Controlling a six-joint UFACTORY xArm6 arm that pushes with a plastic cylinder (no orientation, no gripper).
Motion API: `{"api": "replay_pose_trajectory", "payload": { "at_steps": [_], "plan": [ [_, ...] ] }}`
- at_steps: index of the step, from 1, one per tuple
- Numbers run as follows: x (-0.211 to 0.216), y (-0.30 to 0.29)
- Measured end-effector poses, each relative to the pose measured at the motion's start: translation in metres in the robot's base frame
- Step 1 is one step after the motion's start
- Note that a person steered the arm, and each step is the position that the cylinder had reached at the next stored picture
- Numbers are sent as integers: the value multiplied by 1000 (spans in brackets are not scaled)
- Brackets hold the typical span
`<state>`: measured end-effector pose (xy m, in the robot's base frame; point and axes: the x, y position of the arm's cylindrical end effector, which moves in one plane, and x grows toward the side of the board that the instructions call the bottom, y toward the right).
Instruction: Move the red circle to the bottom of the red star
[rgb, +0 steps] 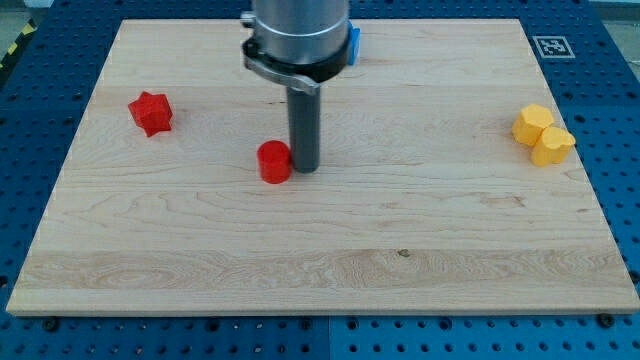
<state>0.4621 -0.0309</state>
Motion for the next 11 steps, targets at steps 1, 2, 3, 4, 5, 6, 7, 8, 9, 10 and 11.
{"api": "replay_pose_trajectory", "payload": {
  "at_steps": [1,2,3,4,5,6,7,8,9,10,11],
  "plan": [
    [-1,-15],
    [-1,-36],
    [-1,-63],
    [-1,-83],
    [-1,-94],
    [-1,-119],
    [-1,-134],
    [-1,-141],
    [-1,-159],
    [-2,-167],
    [-2,-167]
  ]
}}
